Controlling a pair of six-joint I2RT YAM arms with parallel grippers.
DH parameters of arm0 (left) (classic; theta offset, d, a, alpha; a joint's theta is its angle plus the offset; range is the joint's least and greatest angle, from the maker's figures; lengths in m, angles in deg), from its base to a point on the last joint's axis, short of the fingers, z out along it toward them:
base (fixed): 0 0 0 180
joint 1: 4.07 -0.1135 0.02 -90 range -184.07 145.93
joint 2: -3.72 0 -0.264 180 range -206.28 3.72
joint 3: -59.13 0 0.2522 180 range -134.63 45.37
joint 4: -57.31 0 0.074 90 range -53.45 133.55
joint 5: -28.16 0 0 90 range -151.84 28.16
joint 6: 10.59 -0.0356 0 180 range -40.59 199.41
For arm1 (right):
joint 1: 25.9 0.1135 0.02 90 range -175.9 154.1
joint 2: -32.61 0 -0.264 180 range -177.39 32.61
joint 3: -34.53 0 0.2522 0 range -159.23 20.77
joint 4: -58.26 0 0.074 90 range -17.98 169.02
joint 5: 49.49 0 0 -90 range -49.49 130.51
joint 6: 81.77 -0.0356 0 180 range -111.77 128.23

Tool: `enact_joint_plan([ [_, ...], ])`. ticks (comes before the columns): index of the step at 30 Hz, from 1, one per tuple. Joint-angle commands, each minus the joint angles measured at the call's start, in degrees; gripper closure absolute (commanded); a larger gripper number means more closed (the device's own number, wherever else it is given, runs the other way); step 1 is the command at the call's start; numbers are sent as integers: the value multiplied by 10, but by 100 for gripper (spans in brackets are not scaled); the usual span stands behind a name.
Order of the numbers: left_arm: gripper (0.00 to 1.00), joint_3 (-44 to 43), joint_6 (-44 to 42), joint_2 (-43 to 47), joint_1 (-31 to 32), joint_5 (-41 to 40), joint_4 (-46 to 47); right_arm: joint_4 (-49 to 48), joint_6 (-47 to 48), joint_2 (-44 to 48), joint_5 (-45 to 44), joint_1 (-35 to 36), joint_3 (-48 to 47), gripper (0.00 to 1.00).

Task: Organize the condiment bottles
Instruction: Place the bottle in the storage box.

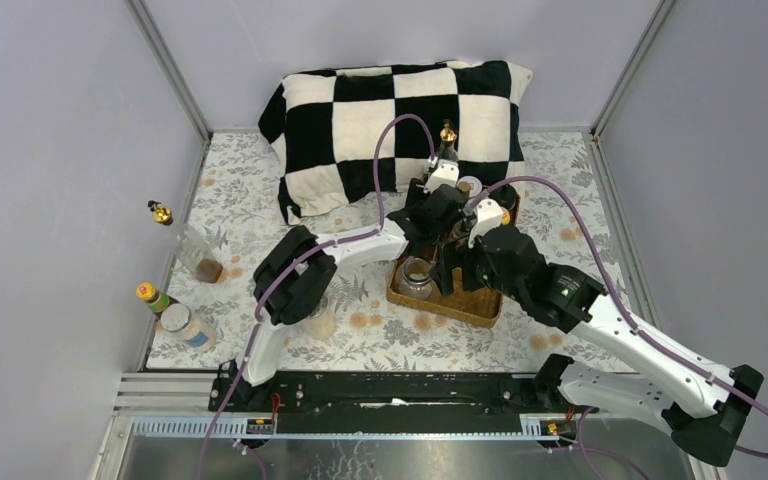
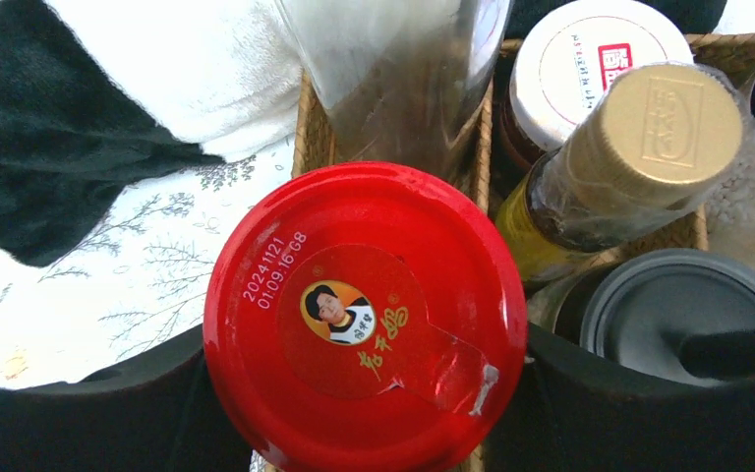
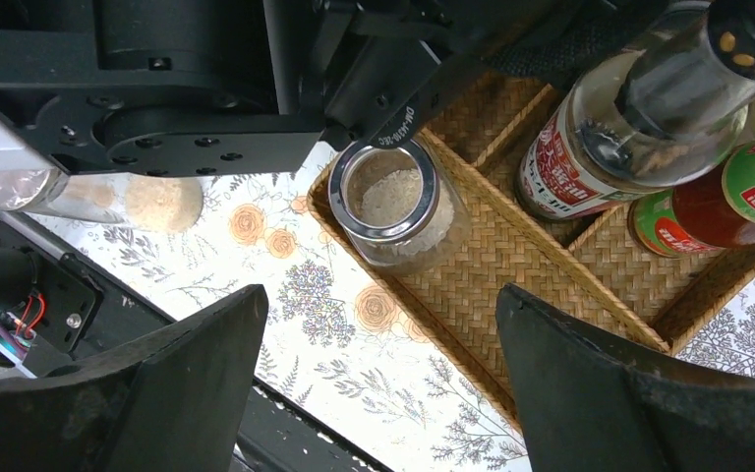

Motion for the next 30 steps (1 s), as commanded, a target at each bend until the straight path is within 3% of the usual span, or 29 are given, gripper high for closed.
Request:
enact_joint_plan([
  [1,65,11,14,1,-14,4,149,-27,0,-5,4,-1,8,6],
  [3,63,11,19,-5,-15,0,146,-26,1,-7,6,-1,10,6],
  [8,41,6,32,-11,-16,-14,105,-30,0,-8,12,-1,14,6],
  [14,32,14,25,25,-9,-39,68,-38,-8,-12,28,-1,19,5],
  [15,23,13,21,33,-6,-44,62,-38,-10,-12,31,-1,19,5],
  [17,17,13,12,56,-3,-44,56,-42,-12,-12,37,-1,21,5],
  [21,12,7,-6,82,-3,-36,54,-45,-16,-12,49,-1,23,5],
  [25,11,-27,0,104,1,-53,-31,-43,-19,-7,50,-1,21,4],
  [30,15,-1,55,178,18,-155,-129,-45,-22,-6,60,-1,21,5],
])
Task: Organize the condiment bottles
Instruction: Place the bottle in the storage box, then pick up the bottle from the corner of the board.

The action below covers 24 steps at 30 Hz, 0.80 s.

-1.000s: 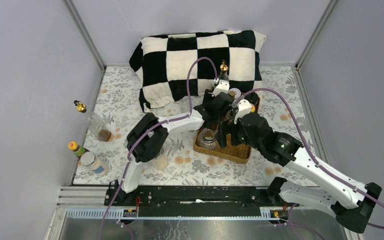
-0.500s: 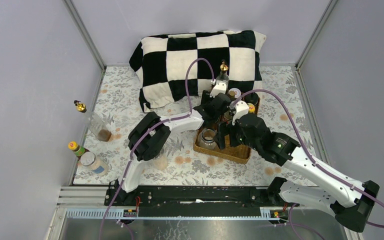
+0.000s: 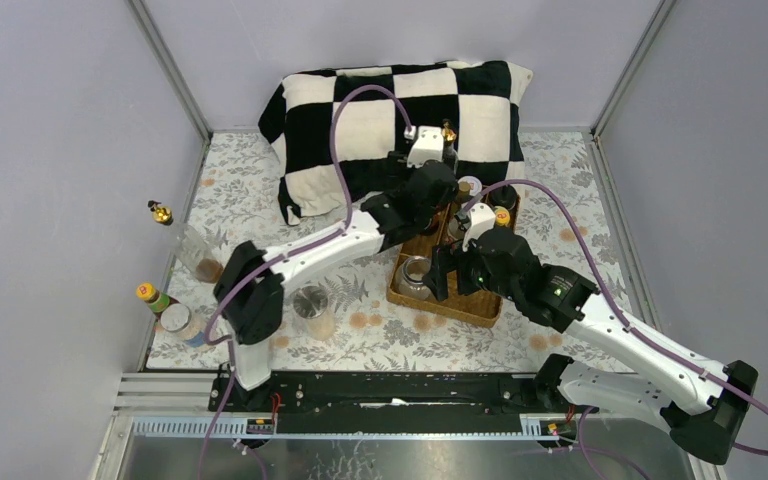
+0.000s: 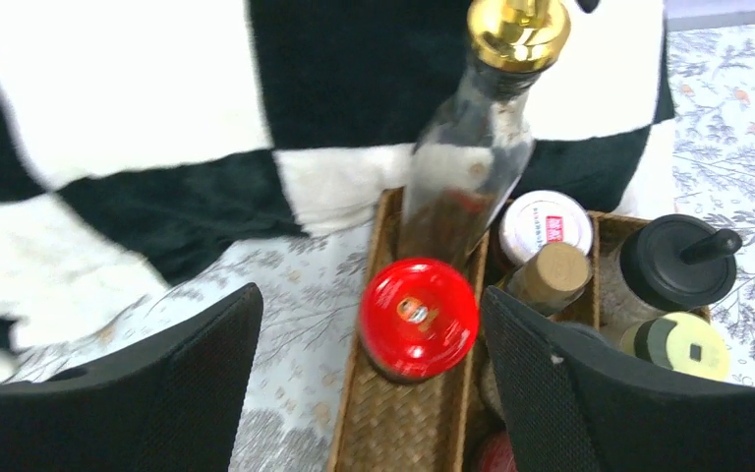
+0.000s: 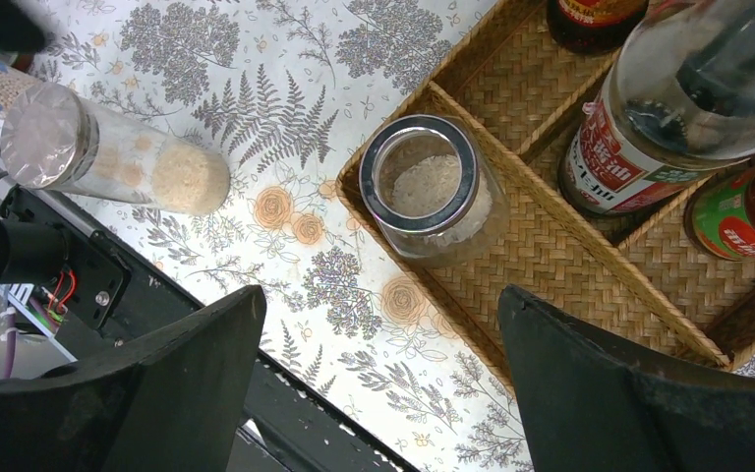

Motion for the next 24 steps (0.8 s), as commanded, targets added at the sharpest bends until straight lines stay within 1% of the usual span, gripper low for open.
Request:
enact_joint_plan([
  [1,15,22,72,67,14,-126,-133,-20,-10,4,21,-1,-1,5],
  [2,14,28,94,76,13,-161,-162,-21,-11,4,25,-1,0,5],
  [3,12,29,132,80,11,-203,-212,-22,-13,3,28,-1,1,5],
  [5,2,29,235,82,-3,-267,-314,-23,-15,2,36,-1,2,5],
  [7,1,31,358,80,-32,-282,-413,-23,-17,1,44,-1,2,5],
  [9,1,36,462,74,-71,-284,-506,-22,-17,-1,48,-1,-1,5],
  [11,1,47,551,67,-110,-294,-578,-17,-15,-5,51,-1,-6,5],
  [13,1,68,590,72,-136,-313,-615,-15,-12,-9,56,-2,-11,5],
  [17,1,116,760,101,-156,-368,-748,-21,-9,-25,61,-1,-13,5],
  [20,1,164,782,130,-200,-375,-752,-31,-9,-41,84,-2,-14,5],
  [23,1,200,742,153,-237,-391,-709,-39,-10,-55,98,-1,-15,5],
  [24,1,208,713,159,-245,-402,-684,-40,-10,-60,101,-1,-15,5],
])
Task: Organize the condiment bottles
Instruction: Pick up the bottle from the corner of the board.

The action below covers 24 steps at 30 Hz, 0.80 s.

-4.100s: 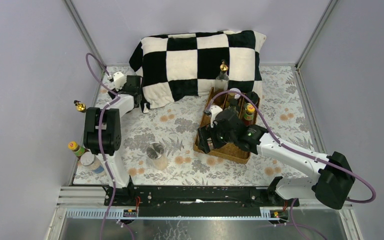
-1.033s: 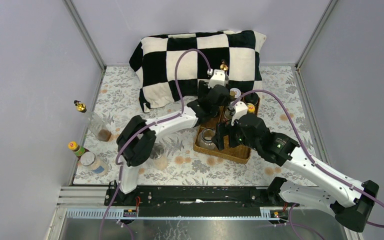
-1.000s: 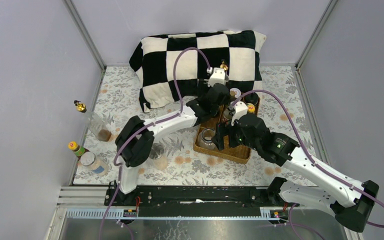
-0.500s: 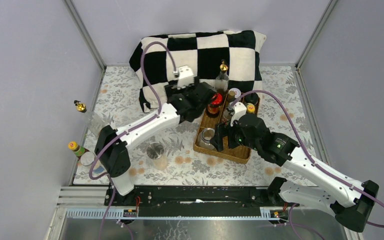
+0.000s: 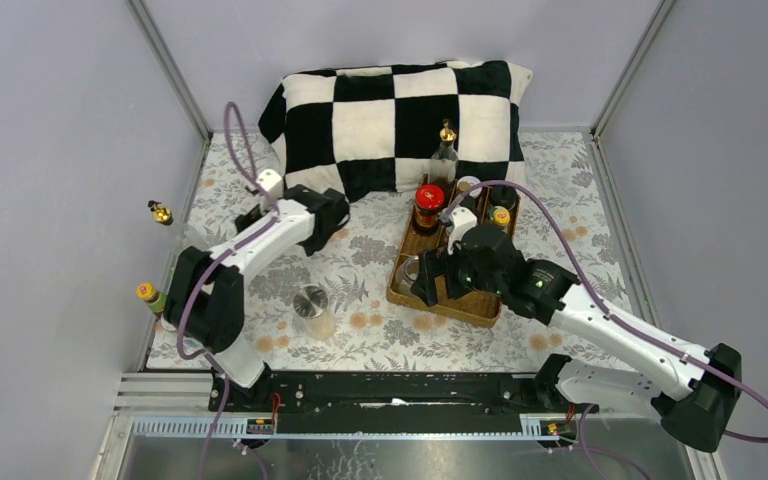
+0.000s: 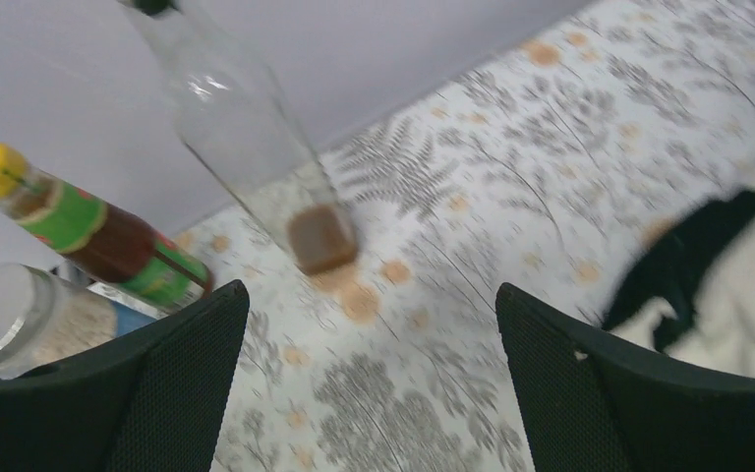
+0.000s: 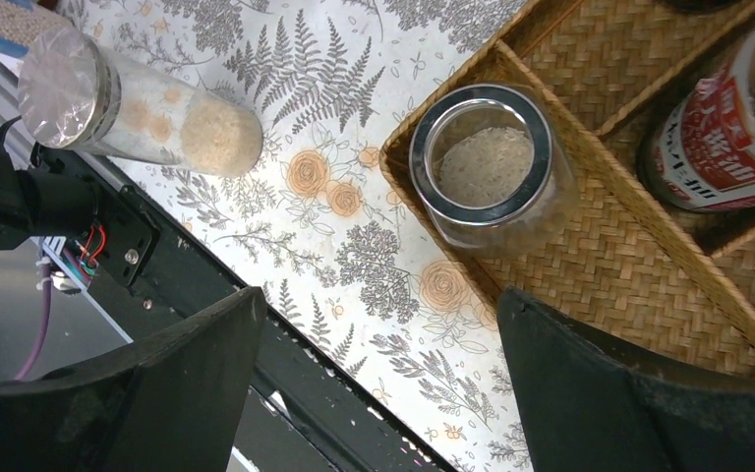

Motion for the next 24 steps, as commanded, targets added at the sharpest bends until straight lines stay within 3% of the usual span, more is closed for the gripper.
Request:
enact_joint_plan([
  [1,1,34,18,42,-51,-82,14,-29,1,-18,34,-1,-16,5],
  [9,1,30,-38,34,-121,-142,83,-24,16,-66,54,-1,-49,5],
  [11,1,20,26,25,-121,-161,29,-21,21,-81,58,-2,-61,5],
  [13,2,17,141,10,-124,-188,-59,-20,24,-98,66,-1,-73,5],
  [24,2,37,178,-21,-197,-213,-65,-23,25,-166,99,-1,-110,6],
])
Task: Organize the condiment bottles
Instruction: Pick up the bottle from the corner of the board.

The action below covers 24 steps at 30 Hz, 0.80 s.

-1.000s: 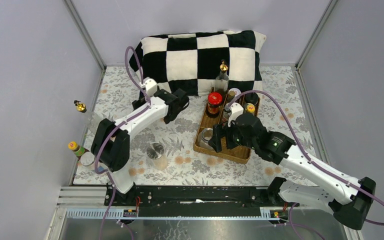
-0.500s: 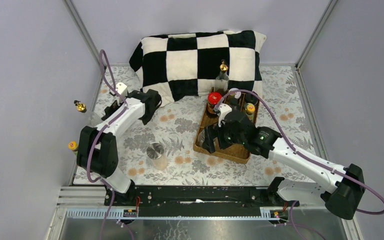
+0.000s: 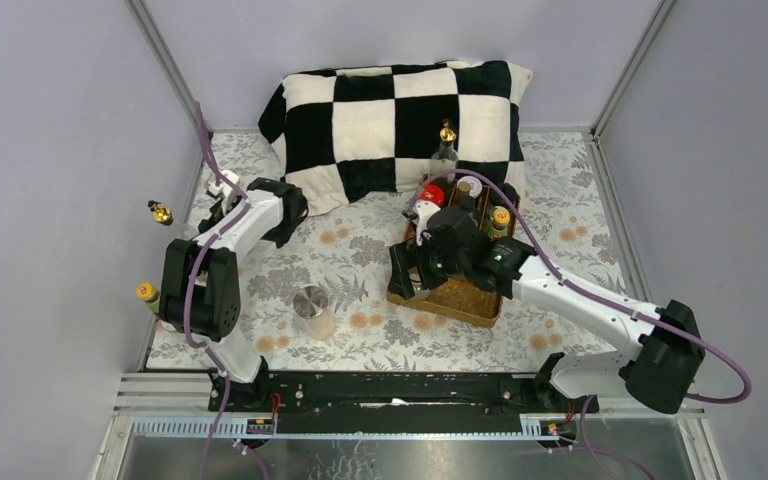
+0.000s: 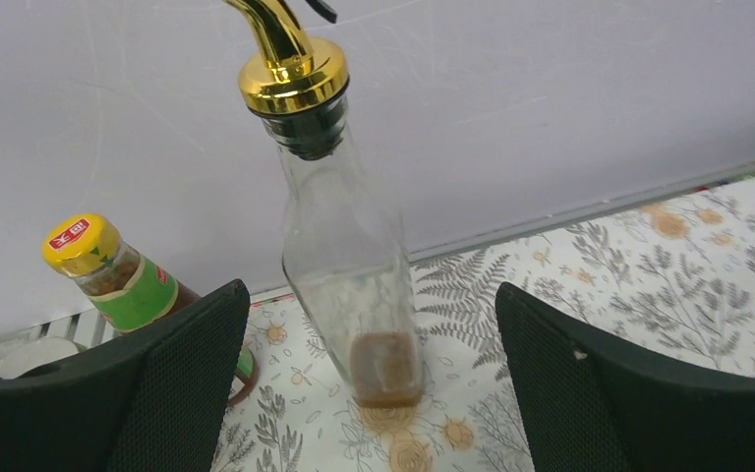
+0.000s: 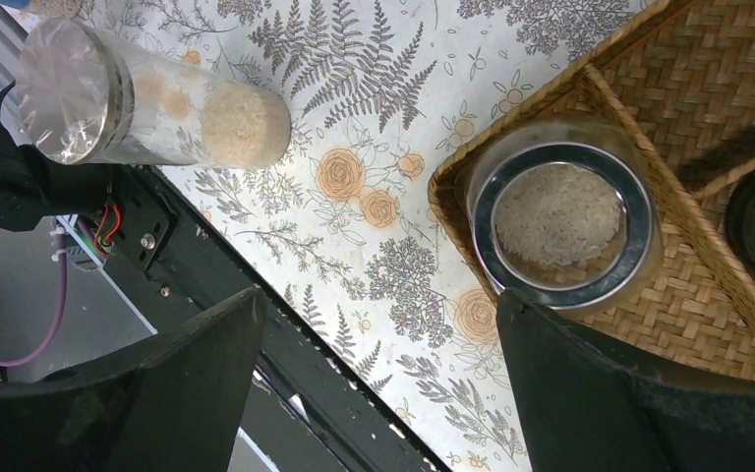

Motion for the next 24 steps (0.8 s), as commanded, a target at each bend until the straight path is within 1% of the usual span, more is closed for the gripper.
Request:
enact_joint_plan([
  [1,2,2,52,-22,-33,-91,-13,-10,5,-23,29,-1,-35,6],
  [7,3,-23,62,-25,-66,-89,-13,1,13,-59,38,0,-67,6],
  [14,4,-44,80,-28,-94,-112,-13,25,35,-120,47,2,-125,6],
  [18,4,-39,101,-30,-121,-118,-13,29,46,-163,56,2,-151,7],
  [24,4,-48,119,-55,-167,-118,-14,29,52,-222,72,6,-188,7],
])
